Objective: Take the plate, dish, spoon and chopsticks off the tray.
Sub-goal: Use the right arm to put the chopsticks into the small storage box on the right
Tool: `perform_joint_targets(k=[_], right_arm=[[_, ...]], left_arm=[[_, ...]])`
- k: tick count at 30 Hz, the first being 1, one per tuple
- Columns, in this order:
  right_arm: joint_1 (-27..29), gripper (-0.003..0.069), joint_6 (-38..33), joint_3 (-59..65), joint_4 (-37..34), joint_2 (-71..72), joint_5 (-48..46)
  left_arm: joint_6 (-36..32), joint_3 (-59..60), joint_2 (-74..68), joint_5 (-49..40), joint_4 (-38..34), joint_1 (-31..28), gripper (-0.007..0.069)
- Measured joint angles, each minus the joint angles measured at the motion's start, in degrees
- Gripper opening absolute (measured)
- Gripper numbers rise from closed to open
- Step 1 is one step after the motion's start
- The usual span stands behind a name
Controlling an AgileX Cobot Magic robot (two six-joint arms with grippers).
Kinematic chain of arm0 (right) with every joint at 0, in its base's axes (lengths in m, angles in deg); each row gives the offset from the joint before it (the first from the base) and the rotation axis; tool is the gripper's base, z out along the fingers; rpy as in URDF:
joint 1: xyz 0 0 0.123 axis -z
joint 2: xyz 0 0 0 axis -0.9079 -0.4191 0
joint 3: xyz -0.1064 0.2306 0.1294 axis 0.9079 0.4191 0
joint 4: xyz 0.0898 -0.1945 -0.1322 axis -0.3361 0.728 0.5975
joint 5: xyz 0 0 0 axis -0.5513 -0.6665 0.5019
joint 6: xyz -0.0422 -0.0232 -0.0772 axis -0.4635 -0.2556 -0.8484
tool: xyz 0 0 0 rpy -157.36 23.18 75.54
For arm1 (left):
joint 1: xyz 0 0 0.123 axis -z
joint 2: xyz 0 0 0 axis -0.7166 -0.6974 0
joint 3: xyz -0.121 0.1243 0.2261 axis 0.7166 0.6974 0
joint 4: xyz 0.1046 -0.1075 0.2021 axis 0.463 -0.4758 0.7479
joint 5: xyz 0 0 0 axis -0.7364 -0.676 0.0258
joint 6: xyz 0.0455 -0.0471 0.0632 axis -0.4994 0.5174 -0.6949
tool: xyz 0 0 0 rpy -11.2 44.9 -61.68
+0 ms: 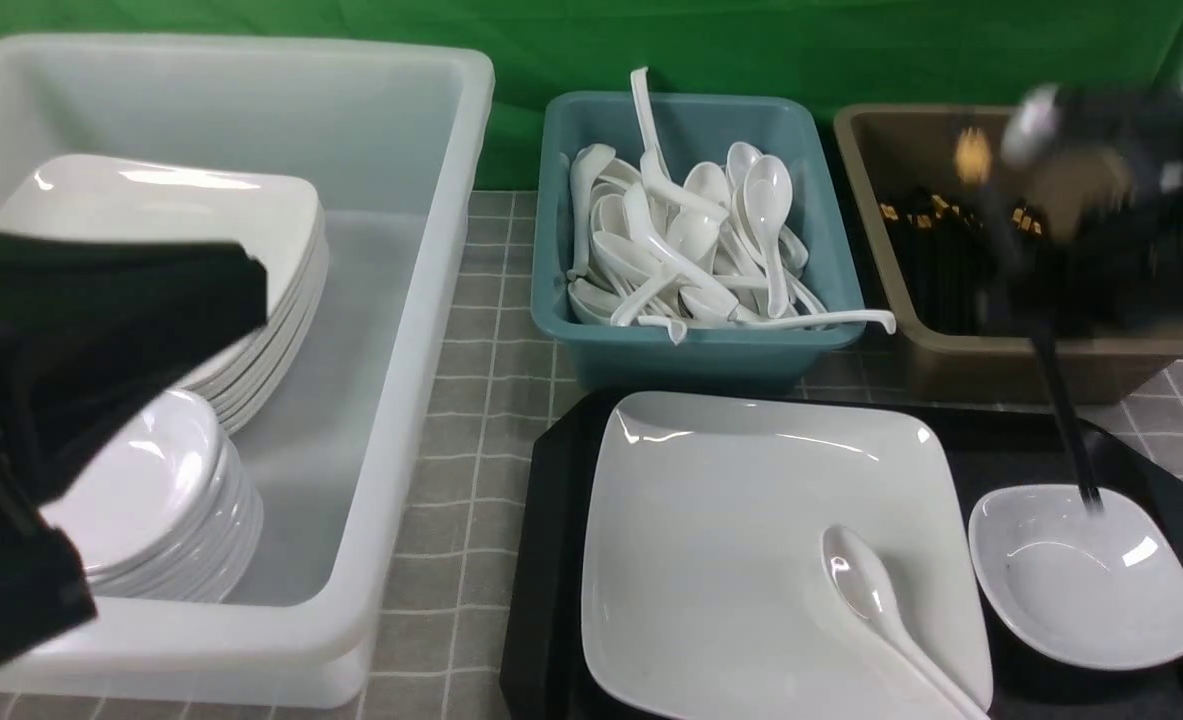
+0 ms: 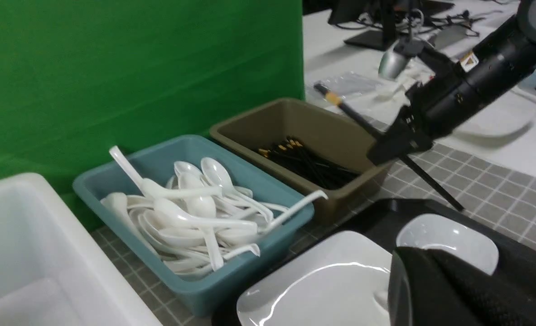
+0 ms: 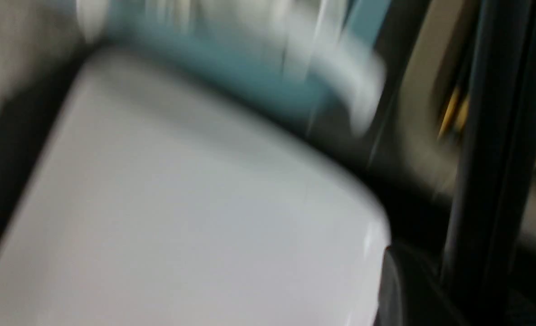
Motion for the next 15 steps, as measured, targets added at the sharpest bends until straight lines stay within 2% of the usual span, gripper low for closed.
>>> perform_joint_targets(k=[5,9,12,13,14,15], right_arm=[[4.67,0.0115,2.81,-14.86,-1.41,-12.74,12.73],[6.84,0.016,6.29,-21.0,-1.46,-19.87,12.66],[8.67,0.0329,7.73,-24.06,-1.36,-23.32,6.21],[8.74,0.0347,7.73,-24.15,-1.35,-23.32,5.83],[9.18,0.0402,7.72,-24.53,-1.02,-22.83,2.26],[9.18,0.0414,7.62,-24.52,-0.46,-22.22,0.76]], left_arm=[[0.0,0.0,0.0,0.03,0.12,0.0,0.001],[0.0,0.0,-0.05,0.03,0.36,0.0,0.001],[0.0,0.0,-0.05,-0.48,1.08,0.0,0.001],[0.0,0.0,-0.05,-0.49,1.09,0.0,0.001],[0.0,0.0,-0.05,-0.61,1.65,0.0,0.001],[0.0,0.0,-0.05,-0.61,1.7,0.0,0.001]])
